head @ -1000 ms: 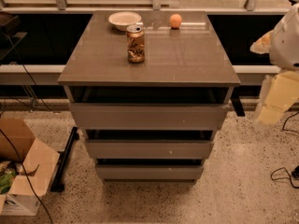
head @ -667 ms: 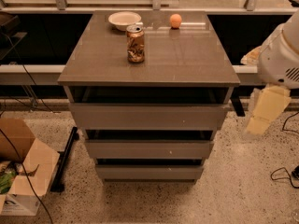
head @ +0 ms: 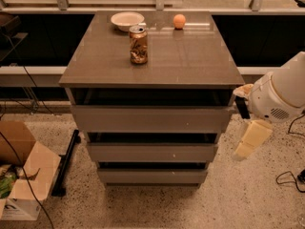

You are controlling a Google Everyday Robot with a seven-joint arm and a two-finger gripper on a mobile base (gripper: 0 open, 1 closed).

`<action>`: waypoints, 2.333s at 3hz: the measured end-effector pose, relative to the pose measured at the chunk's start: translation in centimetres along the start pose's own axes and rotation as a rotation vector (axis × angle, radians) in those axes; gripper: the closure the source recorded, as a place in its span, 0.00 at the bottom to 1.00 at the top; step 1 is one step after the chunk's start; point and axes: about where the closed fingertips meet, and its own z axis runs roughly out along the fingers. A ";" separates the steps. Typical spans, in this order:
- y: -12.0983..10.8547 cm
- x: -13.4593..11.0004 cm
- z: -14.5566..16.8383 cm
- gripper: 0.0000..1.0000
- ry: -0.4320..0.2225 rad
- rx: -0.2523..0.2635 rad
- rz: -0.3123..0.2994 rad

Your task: Open bottom drawer

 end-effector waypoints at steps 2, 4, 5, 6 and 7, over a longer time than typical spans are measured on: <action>0.5 0.1 2.6 0.00 0.016 0.018 0.026; 2.7 2.1 12.3 0.00 -0.055 0.017 0.097; 3.7 4.0 16.9 0.00 -0.159 -0.015 0.154; 5.1 6.6 23.2 0.00 -0.231 -0.099 0.225; 5.1 6.6 23.2 0.00 -0.231 -0.099 0.225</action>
Offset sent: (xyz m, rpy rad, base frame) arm 0.0038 0.0255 -0.0786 -0.0371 -0.0106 -0.1088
